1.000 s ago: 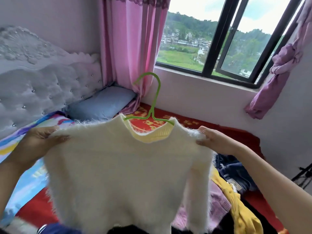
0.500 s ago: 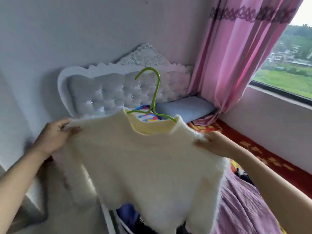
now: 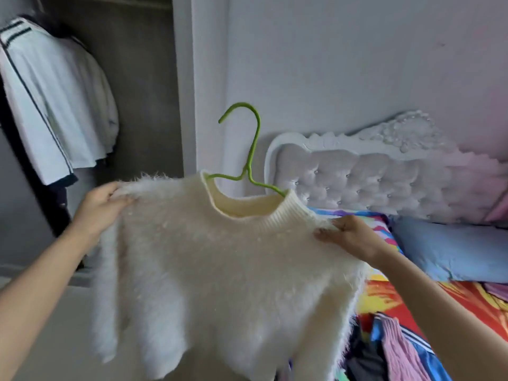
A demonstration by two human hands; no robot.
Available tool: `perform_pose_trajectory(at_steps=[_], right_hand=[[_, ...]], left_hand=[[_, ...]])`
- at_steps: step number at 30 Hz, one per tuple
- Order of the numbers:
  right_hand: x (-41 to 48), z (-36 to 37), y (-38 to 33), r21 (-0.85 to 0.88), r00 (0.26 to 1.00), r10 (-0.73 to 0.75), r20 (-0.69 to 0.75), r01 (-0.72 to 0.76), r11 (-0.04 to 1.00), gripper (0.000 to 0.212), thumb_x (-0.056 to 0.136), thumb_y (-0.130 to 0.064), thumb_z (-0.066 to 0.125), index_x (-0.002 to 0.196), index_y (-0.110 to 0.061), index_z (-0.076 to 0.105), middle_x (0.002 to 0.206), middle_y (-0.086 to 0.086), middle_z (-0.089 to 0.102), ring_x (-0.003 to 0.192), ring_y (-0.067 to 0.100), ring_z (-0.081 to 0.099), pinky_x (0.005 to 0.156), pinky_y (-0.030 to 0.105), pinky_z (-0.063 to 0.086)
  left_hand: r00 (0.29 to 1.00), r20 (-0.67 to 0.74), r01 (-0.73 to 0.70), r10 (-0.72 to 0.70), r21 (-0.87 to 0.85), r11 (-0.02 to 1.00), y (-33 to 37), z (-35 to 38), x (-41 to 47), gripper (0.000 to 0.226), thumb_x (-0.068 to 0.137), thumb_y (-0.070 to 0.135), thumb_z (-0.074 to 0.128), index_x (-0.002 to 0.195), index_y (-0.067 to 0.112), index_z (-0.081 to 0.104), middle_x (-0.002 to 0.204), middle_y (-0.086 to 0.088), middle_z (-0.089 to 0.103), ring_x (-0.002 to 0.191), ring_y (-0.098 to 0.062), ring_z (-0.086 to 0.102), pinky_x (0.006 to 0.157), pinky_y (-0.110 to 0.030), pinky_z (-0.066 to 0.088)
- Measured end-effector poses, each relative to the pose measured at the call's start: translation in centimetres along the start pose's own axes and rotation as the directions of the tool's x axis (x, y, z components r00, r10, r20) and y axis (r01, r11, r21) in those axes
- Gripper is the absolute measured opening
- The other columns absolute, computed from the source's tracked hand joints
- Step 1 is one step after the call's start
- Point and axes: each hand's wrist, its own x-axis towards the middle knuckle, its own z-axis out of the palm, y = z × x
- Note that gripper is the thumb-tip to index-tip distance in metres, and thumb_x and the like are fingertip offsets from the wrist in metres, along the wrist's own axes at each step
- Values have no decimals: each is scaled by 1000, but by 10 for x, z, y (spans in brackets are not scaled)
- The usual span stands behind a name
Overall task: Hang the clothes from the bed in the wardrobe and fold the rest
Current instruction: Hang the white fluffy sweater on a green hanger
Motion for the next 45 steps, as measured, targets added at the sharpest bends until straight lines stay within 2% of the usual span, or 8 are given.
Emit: perform_pose_trajectory(at_steps=[4, 10, 14, 17, 20, 27, 36, 45], right_hand=[[24, 33, -52, 66, 986, -67, 155, 57, 996, 15, 88, -20, 62, 79, -10, 66, 69, -1, 63, 63, 9, 59, 60, 22, 47], [59, 102, -121, -10, 963, -130, 238, 137, 991, 58, 68, -61, 56, 88, -8, 70, 78, 5, 71, 69, 14, 66, 68, 30, 54], [90, 157, -170, 180, 980, -156, 127, 132, 975, 62, 59, -55, 65, 81, 3, 68, 71, 12, 67, 62, 22, 62, 61, 32, 50], [112, 198, -201, 254, 979, -163, 125, 127, 959, 50, 59, -52, 69, 73, -4, 72, 67, 10, 69, 56, 19, 64, 53, 27, 53], [132, 224, -224, 312, 986, -136, 96, 100, 945, 38, 66, -42, 68, 71, -4, 71, 63, 10, 68, 52, 18, 64, 50, 27, 54], [220, 278, -273, 422, 999, 33, -22, -20, 906, 30, 86, -25, 65, 70, 1, 66, 50, 8, 64, 40, 17, 61, 37, 21, 47], [390, 354, -338, 322, 978, -200, -65, 211, 923, 29, 84, -18, 68, 60, -5, 56, 48, 4, 48, 39, 14, 43, 41, 18, 33], [527, 393, -396, 356, 950, -283, -133, 312, 881, 17, 89, -15, 61, 75, -7, 55, 66, 11, 42, 62, 21, 38, 56, 31, 28]], left_hand=[[994, -111, -19, 20, 14, 1000, -12, -53, 20, 14, 84, -1, 62, 96, 5, 64, 78, 6, 58, 79, -15, 53, 76, -34, 41], [969, -234, -72, 84, 62, 995, -28, -116, 60, 17, 85, -5, 58, 96, 8, 62, 60, 18, 62, 64, 5, 53, 60, -9, 40], [965, -246, -59, 90, 127, 990, -41, -173, 96, 18, 86, 0, 60, 104, -2, 62, 78, 6, 60, 75, -7, 55, 60, -5, 40], [977, -213, 35, 26, 280, 959, -61, -218, 122, 52, 86, 16, 67, 134, 11, 47, 126, -12, 56, 118, -24, 49, 99, -30, 40], [987, -157, 64, -16, 311, 948, -80, -246, 138, 78, 85, 29, 67, 148, 21, 23, 150, -11, 31, 139, -26, 27, 113, -45, 25], [967, -251, 144, -53, 360, 922, -126, -284, 176, 75, 90, 20, 61, 150, 18, 16, 146, -16, 37, 132, -35, 33, 105, -42, 29], [908, -418, 238, 17, 550, 801, -145, -364, 294, 72, 91, 24, 59, 149, 14, 18, 143, -19, 40, 133, -38, 31, 109, -46, 27], [913, -383, 166, 139, 661, 732, -154, -361, 417, 65, 92, 19, 58, 147, 9, 25, 148, -14, 34, 135, -34, 26, 108, -35, 20]])
